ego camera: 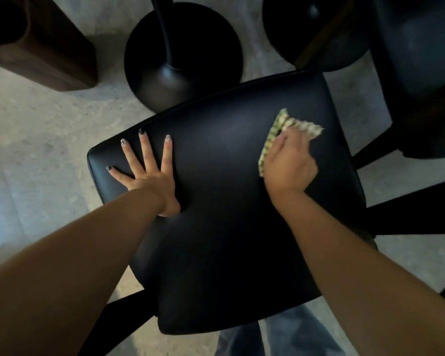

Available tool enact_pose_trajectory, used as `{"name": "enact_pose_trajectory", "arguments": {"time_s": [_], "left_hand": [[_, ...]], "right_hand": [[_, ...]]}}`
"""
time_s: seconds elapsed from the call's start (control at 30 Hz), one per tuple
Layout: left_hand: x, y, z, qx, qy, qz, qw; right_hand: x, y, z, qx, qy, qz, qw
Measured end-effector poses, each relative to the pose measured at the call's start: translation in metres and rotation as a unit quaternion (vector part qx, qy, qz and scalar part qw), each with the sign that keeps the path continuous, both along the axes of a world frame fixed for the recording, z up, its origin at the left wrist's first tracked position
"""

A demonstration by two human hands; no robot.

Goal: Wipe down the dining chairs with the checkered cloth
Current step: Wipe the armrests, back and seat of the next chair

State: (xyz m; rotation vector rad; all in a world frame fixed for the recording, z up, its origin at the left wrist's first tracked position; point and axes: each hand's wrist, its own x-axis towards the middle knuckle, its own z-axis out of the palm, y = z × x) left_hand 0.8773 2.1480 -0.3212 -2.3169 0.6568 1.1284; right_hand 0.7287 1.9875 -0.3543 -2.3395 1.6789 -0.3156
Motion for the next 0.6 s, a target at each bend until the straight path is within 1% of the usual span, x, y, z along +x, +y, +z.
{"name": "enact_pose_trajectory", "arguments": {"time_s": [0.03,0.1,0.17,0.2,0.27,0.3,0.37,0.4,0.47,0.5,0.57,0.6], "left_hand": [[0.000,0.000,0.000,0.004,-0.001,0.001,1.000],[0.000,-0.002,-0.001,0.011,-0.007,0.006,1.000],[0.000,-0.003,-0.002,0.019,-0.012,0.004,1.000],[0.001,-0.003,-0.001,0.021,-0.017,0.003,1.000],[-0.001,-0.006,-0.003,0.024,-0.027,0.005,0.999],[-0.003,-0.007,-0.003,0.025,-0.031,0.010,0.999],[-0.004,-0.007,-0.002,0.027,-0.031,0.006,0.999],[-0.004,-0.007,-0.001,0.028,-0.029,0.001,0.999],[-0.003,-0.007,0.000,0.025,-0.024,0.002,0.999],[-0.003,-0.007,0.000,0.023,-0.022,0.002,0.999],[-0.002,-0.005,0.000,0.028,-0.018,-0.004,0.999],[-0.002,-0.005,-0.001,0.031,-0.017,-0.006,0.999]], "right_hand": [[0.004,0.009,0.002,0.001,0.002,0.042,0.999],[0.015,0.030,0.005,-0.030,0.030,0.138,0.990],[0.027,0.056,0.004,-0.062,0.049,0.241,0.967],[0.033,0.070,0.005,-0.056,0.048,0.298,0.952],[0.041,0.093,0.004,0.003,0.035,0.405,0.914],[0.042,0.100,0.004,0.033,0.028,0.444,0.895],[0.045,0.096,0.004,0.025,-0.002,0.485,0.874],[0.046,0.086,0.004,0.008,-0.015,0.486,0.874],[0.044,0.056,0.004,-0.032,-0.018,0.447,0.894],[0.040,0.035,0.005,-0.044,-0.008,0.403,0.914],[0.025,-0.010,0.006,-0.032,0.010,0.293,0.955],[0.017,-0.032,0.007,-0.023,0.013,0.244,0.969]]}}
